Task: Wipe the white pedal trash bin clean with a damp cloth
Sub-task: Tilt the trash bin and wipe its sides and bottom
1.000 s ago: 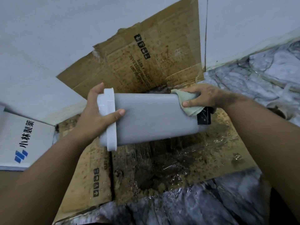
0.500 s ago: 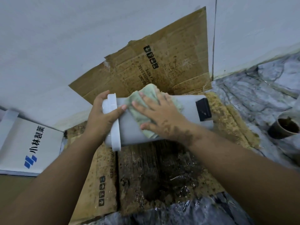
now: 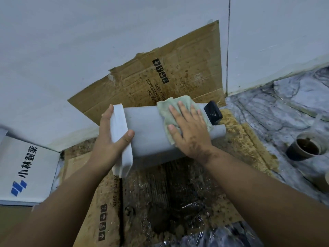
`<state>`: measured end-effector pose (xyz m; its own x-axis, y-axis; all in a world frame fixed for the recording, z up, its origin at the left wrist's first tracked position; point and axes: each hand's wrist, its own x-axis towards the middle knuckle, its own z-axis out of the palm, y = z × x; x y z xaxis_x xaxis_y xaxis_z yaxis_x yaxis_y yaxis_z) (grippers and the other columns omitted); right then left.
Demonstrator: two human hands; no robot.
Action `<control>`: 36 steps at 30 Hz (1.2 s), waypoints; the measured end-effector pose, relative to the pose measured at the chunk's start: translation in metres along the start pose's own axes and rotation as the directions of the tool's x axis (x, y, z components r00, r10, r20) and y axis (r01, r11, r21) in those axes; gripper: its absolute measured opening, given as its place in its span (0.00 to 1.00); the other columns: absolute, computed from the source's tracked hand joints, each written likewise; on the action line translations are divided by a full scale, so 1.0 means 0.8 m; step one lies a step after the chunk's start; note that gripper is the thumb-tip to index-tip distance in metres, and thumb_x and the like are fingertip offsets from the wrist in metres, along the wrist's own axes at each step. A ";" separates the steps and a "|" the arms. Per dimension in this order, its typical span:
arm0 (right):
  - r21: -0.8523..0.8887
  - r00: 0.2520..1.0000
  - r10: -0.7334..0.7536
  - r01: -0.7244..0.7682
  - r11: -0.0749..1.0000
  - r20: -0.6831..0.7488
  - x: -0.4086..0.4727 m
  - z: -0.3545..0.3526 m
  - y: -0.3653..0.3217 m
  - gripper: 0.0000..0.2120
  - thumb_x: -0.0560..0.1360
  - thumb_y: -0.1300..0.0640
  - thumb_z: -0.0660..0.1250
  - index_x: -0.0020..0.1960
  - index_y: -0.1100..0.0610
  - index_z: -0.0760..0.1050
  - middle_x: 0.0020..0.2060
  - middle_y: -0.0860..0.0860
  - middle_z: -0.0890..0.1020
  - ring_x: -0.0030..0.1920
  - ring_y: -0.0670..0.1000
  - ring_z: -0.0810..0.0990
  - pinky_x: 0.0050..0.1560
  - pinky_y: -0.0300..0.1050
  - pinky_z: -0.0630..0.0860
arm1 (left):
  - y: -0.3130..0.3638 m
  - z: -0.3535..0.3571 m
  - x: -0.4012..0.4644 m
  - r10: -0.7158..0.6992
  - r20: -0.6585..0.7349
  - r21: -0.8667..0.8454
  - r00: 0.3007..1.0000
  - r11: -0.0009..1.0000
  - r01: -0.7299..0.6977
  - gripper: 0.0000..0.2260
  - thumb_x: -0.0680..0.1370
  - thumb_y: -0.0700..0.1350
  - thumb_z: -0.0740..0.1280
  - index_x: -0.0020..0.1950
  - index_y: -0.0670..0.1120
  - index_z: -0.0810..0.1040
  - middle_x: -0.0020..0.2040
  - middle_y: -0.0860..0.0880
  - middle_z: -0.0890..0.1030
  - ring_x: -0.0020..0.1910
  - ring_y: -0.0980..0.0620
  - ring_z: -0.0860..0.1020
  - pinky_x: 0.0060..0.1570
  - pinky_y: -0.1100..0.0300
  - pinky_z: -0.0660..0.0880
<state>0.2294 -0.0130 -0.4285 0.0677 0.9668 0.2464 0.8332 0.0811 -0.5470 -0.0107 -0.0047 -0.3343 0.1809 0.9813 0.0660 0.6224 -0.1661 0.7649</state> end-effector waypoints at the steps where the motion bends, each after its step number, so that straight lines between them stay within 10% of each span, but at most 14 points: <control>1: 0.014 0.998 0.063 -0.063 0.998 -0.005 0.001 -0.001 -0.005 0.32 0.78 0.37 0.43 0.81 0.44 0.50 0.81 0.49 0.51 0.81 0.59 0.45 0.79 0.61 0.43 | 0.002 0.002 0.002 0.003 -0.010 0.013 1.000 1.000 -0.003 0.41 0.70 0.70 0.66 0.79 0.66 0.52 0.78 0.66 0.55 0.75 0.53 0.61 0.72 0.45 0.64; 9: -0.017 0.970 -0.234 0.235 0.972 0.062 -0.008 -0.012 -0.063 0.31 0.79 0.34 0.50 0.79 0.39 0.51 0.80 0.48 0.56 0.79 0.62 0.51 0.76 0.62 0.51 | 0.009 0.007 0.003 0.024 -0.053 0.043 0.998 0.999 -0.022 0.44 0.68 0.72 0.65 0.80 0.61 0.54 0.79 0.63 0.57 0.77 0.56 0.61 0.75 0.45 0.63; 19: 0.012 0.984 0.173 -0.172 0.985 -0.038 -0.007 -0.003 -0.001 0.36 0.78 0.38 0.41 0.81 0.56 0.52 0.81 0.57 0.49 0.81 0.59 0.41 0.79 0.58 0.40 | 0.027 0.019 0.012 0.025 -0.070 0.056 0.997 0.998 -0.021 0.47 0.67 0.73 0.65 0.81 0.60 0.52 0.81 0.61 0.53 0.80 0.56 0.54 0.73 0.51 0.59; 24: 0.107 0.993 -0.097 0.090 0.990 0.060 0.004 -0.012 -0.078 0.32 0.79 0.40 0.42 0.81 0.47 0.48 0.82 0.49 0.47 0.81 0.54 0.43 0.79 0.56 0.41 | 0.027 0.019 0.012 0.037 -0.073 0.061 0.997 0.998 -0.032 0.49 0.65 0.73 0.64 0.82 0.57 0.53 0.75 0.65 0.57 0.73 0.63 0.58 0.67 0.60 0.59; 28: 0.063 0.964 -0.255 0.251 0.966 0.072 0.011 -0.017 -0.055 0.30 0.80 0.36 0.47 0.80 0.40 0.48 0.81 0.45 0.50 0.81 0.57 0.45 0.78 0.57 0.44 | 0.026 0.015 0.012 0.018 -0.045 0.076 0.999 0.997 -0.015 0.49 0.66 0.74 0.64 0.82 0.59 0.52 0.82 0.58 0.53 0.81 0.54 0.52 0.78 0.45 0.56; 36: 0.060 0.991 0.135 -0.135 0.989 -0.006 0.006 -0.023 0.033 0.35 0.77 0.36 0.41 0.80 0.47 0.55 0.80 0.52 0.59 0.80 0.60 0.51 0.79 0.59 0.48 | 0.034 0.024 0.012 0.004 -0.045 0.078 0.999 0.997 0.000 0.51 0.64 0.75 0.63 0.82 0.61 0.50 0.84 0.55 0.47 0.81 0.58 0.43 0.72 0.55 0.50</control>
<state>0.2617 -0.0108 -0.4272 0.1830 0.9674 0.1752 0.7823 -0.0354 -0.6218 0.0222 -0.0014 -0.3252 0.1487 0.9840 0.0976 0.6798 -0.1735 0.7126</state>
